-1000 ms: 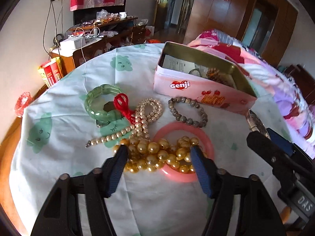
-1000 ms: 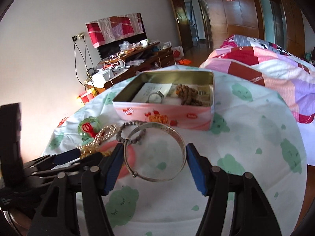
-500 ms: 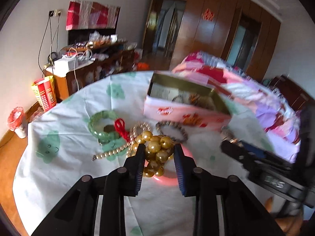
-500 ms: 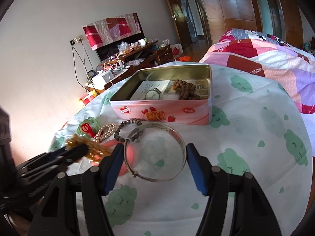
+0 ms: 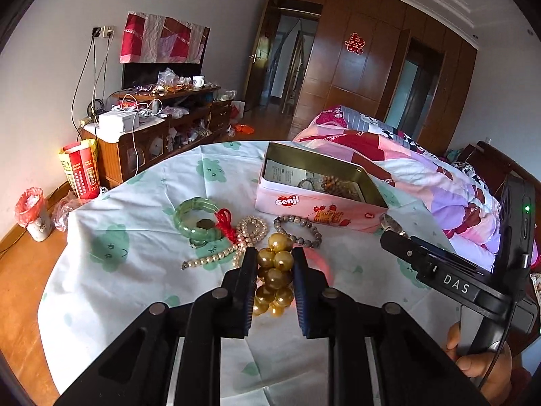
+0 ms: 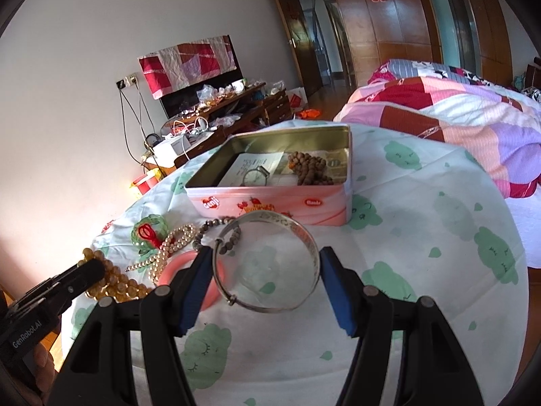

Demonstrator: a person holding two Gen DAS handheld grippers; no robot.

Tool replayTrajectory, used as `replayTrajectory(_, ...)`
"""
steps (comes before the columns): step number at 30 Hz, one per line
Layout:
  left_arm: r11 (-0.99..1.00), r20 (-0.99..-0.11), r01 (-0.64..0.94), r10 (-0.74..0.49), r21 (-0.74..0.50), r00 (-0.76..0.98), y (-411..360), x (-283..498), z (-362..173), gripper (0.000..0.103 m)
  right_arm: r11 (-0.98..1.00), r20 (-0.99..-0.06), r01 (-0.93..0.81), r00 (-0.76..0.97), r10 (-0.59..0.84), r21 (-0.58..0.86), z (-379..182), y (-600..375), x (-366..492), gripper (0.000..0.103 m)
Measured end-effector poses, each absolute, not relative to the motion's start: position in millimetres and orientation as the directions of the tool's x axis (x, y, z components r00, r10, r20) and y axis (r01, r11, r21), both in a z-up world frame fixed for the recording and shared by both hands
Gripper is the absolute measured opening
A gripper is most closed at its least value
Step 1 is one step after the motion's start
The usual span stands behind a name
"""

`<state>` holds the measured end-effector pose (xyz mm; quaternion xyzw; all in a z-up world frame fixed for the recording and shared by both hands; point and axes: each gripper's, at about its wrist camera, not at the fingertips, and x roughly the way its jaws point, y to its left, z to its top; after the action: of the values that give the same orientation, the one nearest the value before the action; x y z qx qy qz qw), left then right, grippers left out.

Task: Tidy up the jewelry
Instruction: 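Carry the gold beads in the left gripper over the tin while the right carries the silver bangle there, then open the left gripper to drop the gold beads into the tin while the right drops the bangle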

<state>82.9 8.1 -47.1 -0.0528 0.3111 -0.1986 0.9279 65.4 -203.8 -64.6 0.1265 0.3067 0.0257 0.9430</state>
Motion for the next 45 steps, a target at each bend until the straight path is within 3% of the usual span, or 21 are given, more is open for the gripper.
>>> replayTrajectory(11,0.889,-0.501,0.391,-0.458,-0.239,0.734,-1,76,-25,0.020,0.967,-0.530,0.048,0.843,0.096,0.252,-48,-208,58,0.066)
replayTrajectory(21,0.868,-0.520,0.440,-0.493,-0.232,0.698,-24,86,-28,0.020,0.972,-0.532,0.060,0.843,0.072,0.226,-48,-214,65,0.066)
replayTrajectory(36,0.854,-0.432,0.495,-0.511,-0.158,0.743,-74,181,6,0.020,0.974,-0.478,0.112,0.879,-0.006,0.195,-25,-242,159,0.066)
replayTrajectory(45,0.853,-0.508,0.485,-0.509,-0.190,0.695,-97,246,-22,0.020,0.967,-0.531,0.162,0.847,-0.035,0.195,-52,-250,204,0.066)
